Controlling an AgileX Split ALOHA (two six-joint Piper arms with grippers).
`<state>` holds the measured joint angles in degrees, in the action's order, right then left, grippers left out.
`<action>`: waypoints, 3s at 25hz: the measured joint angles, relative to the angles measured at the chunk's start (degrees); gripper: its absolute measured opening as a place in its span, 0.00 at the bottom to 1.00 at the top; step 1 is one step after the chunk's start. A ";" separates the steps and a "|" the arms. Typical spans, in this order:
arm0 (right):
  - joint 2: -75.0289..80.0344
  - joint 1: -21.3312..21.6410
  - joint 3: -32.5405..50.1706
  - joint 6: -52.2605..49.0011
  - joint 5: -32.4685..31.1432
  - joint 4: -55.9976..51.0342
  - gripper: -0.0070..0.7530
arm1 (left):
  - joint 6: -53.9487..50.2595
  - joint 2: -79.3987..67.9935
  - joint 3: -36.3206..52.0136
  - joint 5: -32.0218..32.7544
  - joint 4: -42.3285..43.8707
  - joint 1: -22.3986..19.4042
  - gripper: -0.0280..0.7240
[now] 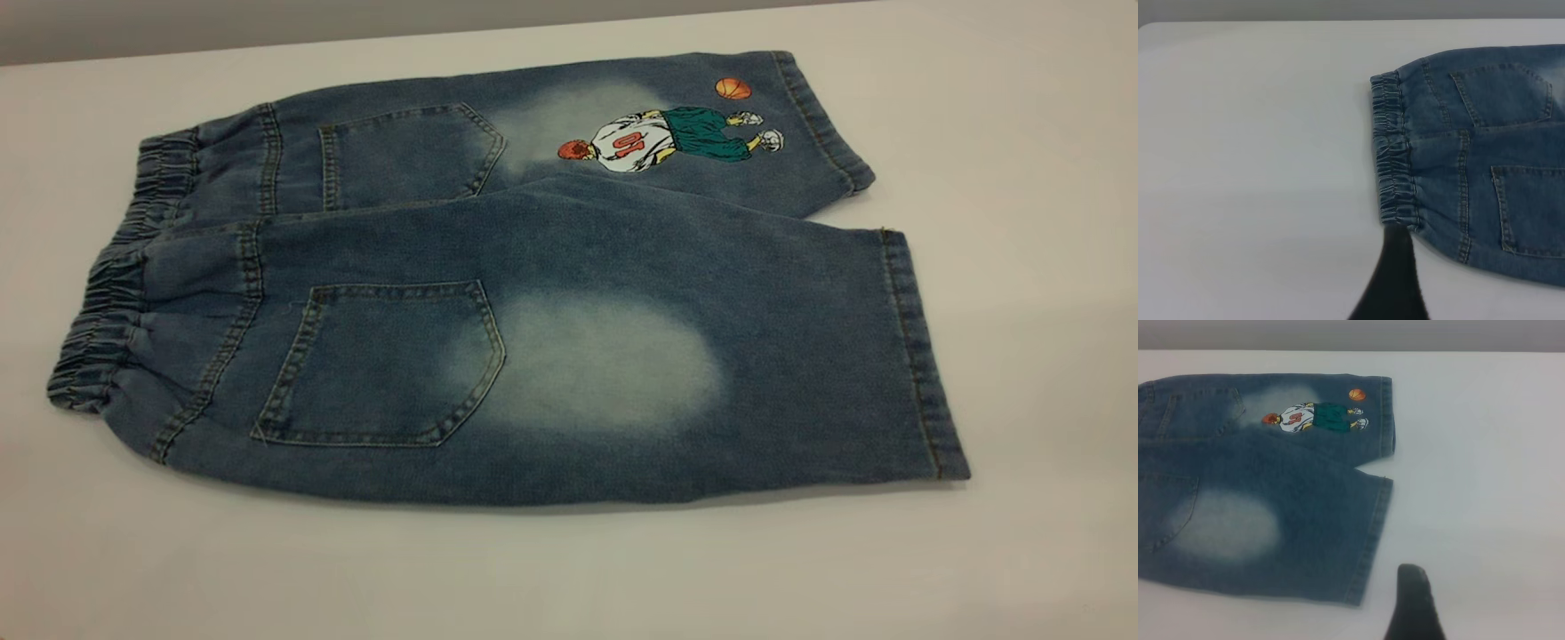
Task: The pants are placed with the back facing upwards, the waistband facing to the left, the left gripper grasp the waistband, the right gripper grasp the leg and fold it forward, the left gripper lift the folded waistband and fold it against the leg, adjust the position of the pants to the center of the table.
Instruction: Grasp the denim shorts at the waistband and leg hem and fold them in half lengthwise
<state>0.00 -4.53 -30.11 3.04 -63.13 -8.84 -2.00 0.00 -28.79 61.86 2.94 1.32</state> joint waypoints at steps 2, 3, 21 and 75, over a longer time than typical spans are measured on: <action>0.00 0.00 0.00 0.00 0.00 0.00 0.58 | 0.00 0.00 0.00 0.00 0.00 0.00 0.79; 0.00 0.00 0.00 0.00 0.00 0.00 0.58 | 0.00 0.00 0.00 0.00 0.00 0.00 0.79; 0.00 0.00 0.00 0.05 0.00 0.00 0.58 | 0.00 0.00 0.00 0.00 0.00 0.00 0.79; 60.34 0.00 -6.89 16.26 24.96 -23.21 0.58 | -8.92 -71.43 -18.24 -17.68 4.20 -3.24 0.73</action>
<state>60.34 -4.53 -37.00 19.30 -38.17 -32.05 -10.92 -71.43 -47.03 44.18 7.15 -1.92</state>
